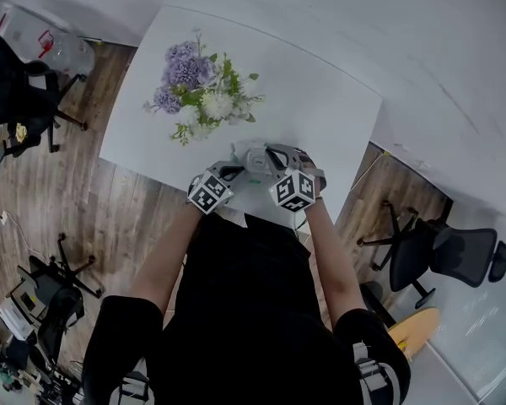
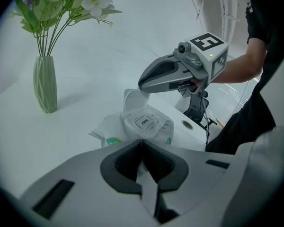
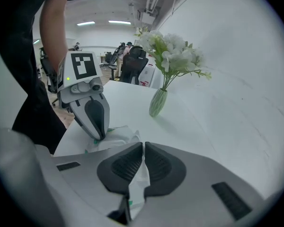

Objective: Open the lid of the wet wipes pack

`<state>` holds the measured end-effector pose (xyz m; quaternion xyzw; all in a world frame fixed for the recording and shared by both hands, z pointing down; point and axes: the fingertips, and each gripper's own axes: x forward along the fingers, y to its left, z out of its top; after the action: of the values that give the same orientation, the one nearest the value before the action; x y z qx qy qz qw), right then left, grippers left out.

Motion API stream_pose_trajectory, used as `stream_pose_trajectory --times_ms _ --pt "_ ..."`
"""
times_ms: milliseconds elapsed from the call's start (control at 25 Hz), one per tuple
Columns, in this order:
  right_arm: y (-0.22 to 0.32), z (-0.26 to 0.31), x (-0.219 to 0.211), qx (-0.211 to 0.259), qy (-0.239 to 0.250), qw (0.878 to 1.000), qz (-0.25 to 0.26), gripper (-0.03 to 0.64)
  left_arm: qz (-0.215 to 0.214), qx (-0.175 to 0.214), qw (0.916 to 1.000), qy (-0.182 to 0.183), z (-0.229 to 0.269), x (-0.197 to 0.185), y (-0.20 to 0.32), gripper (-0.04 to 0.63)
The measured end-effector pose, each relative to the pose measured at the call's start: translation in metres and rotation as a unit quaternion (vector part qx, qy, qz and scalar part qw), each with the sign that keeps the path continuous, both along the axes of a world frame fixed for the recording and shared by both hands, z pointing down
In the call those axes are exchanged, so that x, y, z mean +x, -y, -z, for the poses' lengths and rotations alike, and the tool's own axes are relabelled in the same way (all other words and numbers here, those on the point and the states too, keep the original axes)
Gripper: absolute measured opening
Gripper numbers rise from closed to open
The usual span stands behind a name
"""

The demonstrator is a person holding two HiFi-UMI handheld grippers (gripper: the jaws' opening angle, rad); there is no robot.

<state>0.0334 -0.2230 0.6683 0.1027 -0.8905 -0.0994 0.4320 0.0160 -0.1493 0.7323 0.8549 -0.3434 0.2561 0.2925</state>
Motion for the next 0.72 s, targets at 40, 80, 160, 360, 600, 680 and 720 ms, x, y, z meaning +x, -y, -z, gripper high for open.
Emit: stream_pose_trajectory --times_ms 40,80,160,360,600,680,720 --pt "0.002 -0.001 -0.001 0.000 0.000 1.000 -0.001 0.032 0.000 0.000 1.0000 -0.001 0.000 0.000 0.000 0.023" --pt "0.005 -0.002 -0.001 -0.001 0.000 1.000 -0.001 0.032 0.001 0.000 1.0000 -0.002 -0.001 0.000 0.001 0.023" --pt "0.008 -0.003 -0.002 -0.001 0.000 1.000 -0.002 0.034 0.001 0.000 1.0000 -0.003 -0.001 0.000 0.001 0.023" --pt "0.014 -0.006 -0.005 -0.005 0.005 1.000 -0.008 0.038 -0.002 -0.002 1.0000 -0.005 -0.001 -0.001 0.001 0.023" --pt "0.022 -0.008 -0.004 0.006 0.001 1.000 -0.028 0.051 -0.004 -0.002 1.0000 -0.005 -0.001 -0.001 0.001 0.023" --pt "0.022 -0.008 -0.004 0.008 0.000 0.999 -0.033 0.052 -0.006 -0.003 1.0000 -0.004 -0.001 -0.001 0.001 0.023" --pt "0.023 -0.008 -0.003 0.009 -0.001 0.999 -0.034 0.054 -0.006 -0.004 1.0000 -0.004 -0.001 -0.001 0.001 0.023"
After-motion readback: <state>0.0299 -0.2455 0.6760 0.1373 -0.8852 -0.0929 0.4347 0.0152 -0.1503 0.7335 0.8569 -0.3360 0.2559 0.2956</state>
